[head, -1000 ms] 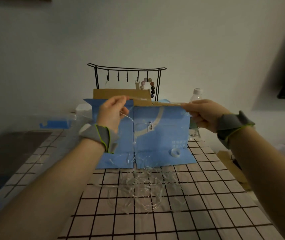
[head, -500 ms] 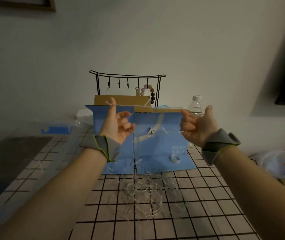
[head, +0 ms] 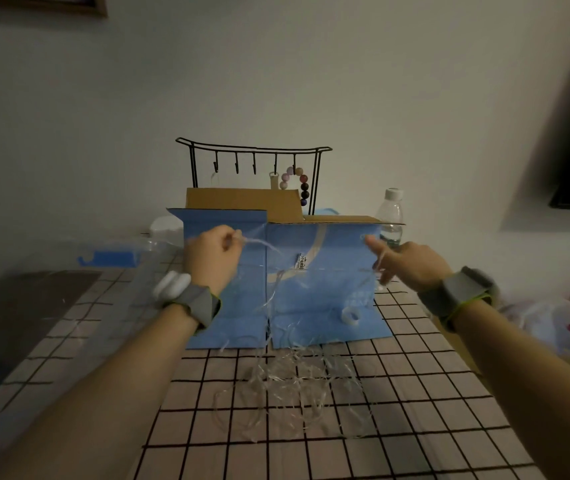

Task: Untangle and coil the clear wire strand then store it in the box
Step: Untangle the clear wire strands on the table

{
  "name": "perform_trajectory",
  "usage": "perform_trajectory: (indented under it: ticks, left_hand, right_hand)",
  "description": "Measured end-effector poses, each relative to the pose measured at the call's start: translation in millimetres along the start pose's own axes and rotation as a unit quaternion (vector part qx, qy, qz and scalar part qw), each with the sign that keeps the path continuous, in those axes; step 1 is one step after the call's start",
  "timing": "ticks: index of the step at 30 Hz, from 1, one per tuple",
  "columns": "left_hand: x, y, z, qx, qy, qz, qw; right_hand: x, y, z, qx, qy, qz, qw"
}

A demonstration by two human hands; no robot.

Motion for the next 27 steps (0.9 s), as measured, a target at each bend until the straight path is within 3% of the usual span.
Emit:
perform_trajectory:
  ticks: [2, 4, 6, 8, 10, 13, 16, 17, 18, 19, 20, 23, 24, 25, 27]
  left_hand:
    - [7.0, -10.7, -3.4, -0.064, -0.074, 0.081, 0.992]
    - [14.9, -20.2, -7.3, -0.152, -0.148, 0.143, 0.967]
    - [20.5, -21.7, -12.3, -0.204, -0.179, 0.159, 0.949]
    - [21.6, -18.3, -15.2, -0.21, -0.173, 0.146, 0.951]
    - [18.7, -14.7, -16.9, -0.147, -0.132, 0.109, 0.974]
    - [13.9, -13.9, -21.4, -0.013, 0.008, 0.085, 0.996]
    - [15.1, -14.5, -27.2, 0.046, 0.098, 0.07, 0.992]
    - [15.6, -14.8, -27.3, 0.073, 0.124, 0.065, 0.987]
    - [16.6, -14.8, -26.8, 0.107, 0.151, 0.064, 0.981]
    - [17.8, -15.5, -26.3, 0.141, 0.178, 0.065, 0.972]
    - [19.5, -15.7, -26.7, 0.175, 0.202, 0.066, 0.961]
    - [27.0, -15.6, -38.1, 0.26, 0.247, 0.088, 0.929]
    - [29.7, -15.1, -44.7, 0.283, 0.254, 0.102, 0.919]
    - [31.8, -15.4, -50.3, 0.302, 0.259, 0.116, 0.91]
    - [33.8, -17.2, -57.3, 0.329, 0.269, 0.136, 0.895]
  right_hand:
    - [-5.0, -6.2, -4.8, 0.086, 0.015, -0.003, 0.996]
    - [-7.1, -8.4, -5.8, 0.073, 0.018, -0.009, 0.997]
    - [-7.0, -6.1, -5.1, -0.028, 0.009, -0.028, 0.999]
    - [-3.4, -0.3, -4.3, -0.218, -0.015, -0.071, 0.973]
    - [-1.6, 0.4, -3.3, -0.379, -0.044, -0.075, 0.921]
    - [1.8, -5.5, 12.0, -0.536, -0.058, -0.003, 0.842]
    - [8.2, -6.9, 32.5, -0.731, -0.095, 0.084, 0.671]
    - [9.4, -8.2, 36.1, -0.764, -0.103, 0.095, 0.63]
    - [10.5, -11.0, 39.1, -0.783, -0.116, 0.099, 0.603]
    - [12.3, -13.6, 42.2, -0.784, -0.126, 0.104, 0.599]
    - [12.8, -17.3, 43.3, -0.757, -0.125, 0.106, 0.632]
    - [16.4, -24.6, 46.7, -0.529, -0.036, 0.073, 0.845]
    - [19.8, -24.0, 51.5, -0.434, 0.008, 0.062, 0.899]
    - [23.1, -23.7, 57.3, -0.354, 0.045, 0.063, 0.932]
    - [27.6, -26.3, 67.1, -0.255, 0.102, 0.095, 0.957]
Point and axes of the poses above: each hand's wrist, its own x-axis away from the middle knuckle, its own y-axis out of the back of the hand, z = x × y, the point moved 5 cm from there along -x, towards the middle knuckle, and after that the axes turned 11 degrees about -z, right-handed, at the moved point
